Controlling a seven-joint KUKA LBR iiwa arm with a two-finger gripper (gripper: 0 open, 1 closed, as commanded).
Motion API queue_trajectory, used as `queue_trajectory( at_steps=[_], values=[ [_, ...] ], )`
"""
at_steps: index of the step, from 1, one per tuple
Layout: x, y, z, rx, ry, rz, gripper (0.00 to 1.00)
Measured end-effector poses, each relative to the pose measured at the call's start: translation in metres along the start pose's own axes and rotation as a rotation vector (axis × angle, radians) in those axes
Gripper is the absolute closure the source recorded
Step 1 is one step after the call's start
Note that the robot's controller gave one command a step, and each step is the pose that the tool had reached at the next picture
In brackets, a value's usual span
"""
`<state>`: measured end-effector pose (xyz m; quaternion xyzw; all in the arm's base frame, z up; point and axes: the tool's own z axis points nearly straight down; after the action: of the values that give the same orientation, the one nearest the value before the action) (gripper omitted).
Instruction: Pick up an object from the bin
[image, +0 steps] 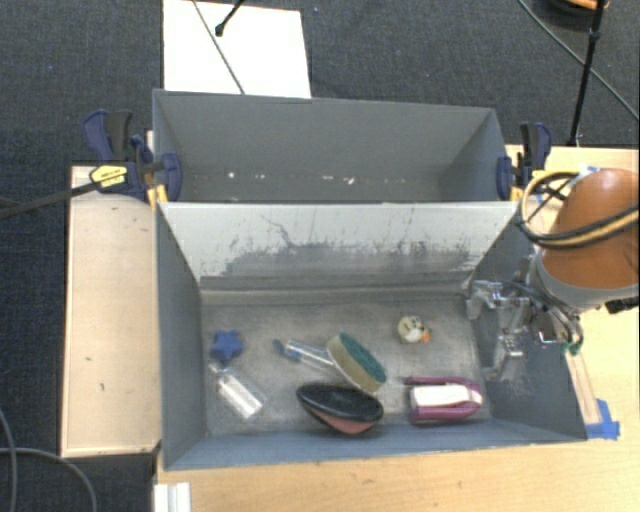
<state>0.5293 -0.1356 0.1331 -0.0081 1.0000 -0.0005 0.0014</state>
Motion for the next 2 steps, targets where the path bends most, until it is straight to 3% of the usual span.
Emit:
queue_trajectory(
  at_steps=[1,2],
  values=[
    [0.028,0.045,0.065,-0.002,0.004,0.030,0.00],
    [0.049,0.076,0.059,0.000,-0.008,-0.029,0.00]
  ],
)
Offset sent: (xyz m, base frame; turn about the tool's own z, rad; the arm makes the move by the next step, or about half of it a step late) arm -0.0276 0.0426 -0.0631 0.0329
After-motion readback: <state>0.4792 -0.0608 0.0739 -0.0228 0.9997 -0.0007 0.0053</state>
